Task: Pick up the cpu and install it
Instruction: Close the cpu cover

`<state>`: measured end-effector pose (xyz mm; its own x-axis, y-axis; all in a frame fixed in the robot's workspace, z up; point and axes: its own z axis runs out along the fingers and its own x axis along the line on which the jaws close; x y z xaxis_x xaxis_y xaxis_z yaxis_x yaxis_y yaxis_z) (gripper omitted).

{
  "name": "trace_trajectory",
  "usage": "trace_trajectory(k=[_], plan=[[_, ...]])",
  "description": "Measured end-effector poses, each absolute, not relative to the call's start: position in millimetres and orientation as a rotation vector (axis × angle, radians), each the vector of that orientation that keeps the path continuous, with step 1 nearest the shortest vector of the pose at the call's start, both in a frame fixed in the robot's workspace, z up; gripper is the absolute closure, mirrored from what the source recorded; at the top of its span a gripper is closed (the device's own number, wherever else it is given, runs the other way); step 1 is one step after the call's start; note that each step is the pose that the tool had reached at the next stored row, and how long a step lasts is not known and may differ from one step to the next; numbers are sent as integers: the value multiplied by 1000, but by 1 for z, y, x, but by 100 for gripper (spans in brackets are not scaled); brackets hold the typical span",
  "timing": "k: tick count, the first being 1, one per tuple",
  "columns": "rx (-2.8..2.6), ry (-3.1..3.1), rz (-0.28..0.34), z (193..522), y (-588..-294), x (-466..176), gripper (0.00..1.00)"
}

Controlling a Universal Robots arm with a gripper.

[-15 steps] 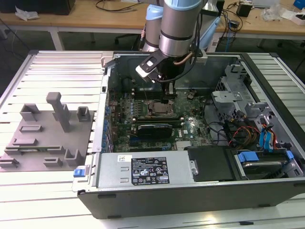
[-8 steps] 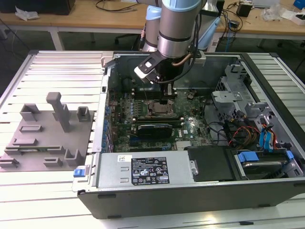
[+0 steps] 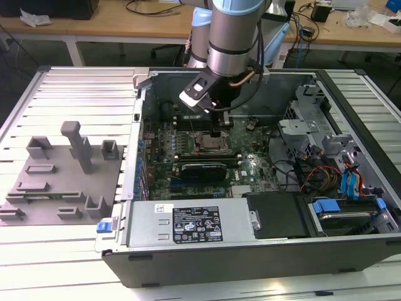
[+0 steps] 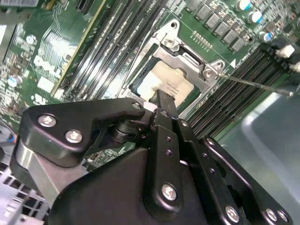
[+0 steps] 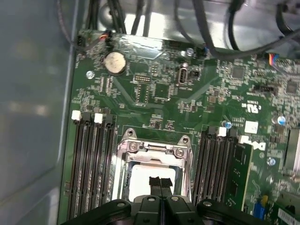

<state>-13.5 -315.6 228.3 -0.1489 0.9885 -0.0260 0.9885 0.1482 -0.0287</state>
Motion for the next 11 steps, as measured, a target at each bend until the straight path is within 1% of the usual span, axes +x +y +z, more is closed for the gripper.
trace_trajectory(k=[11], plan=[[1772,2587,-60,228,-316,-13,89]])
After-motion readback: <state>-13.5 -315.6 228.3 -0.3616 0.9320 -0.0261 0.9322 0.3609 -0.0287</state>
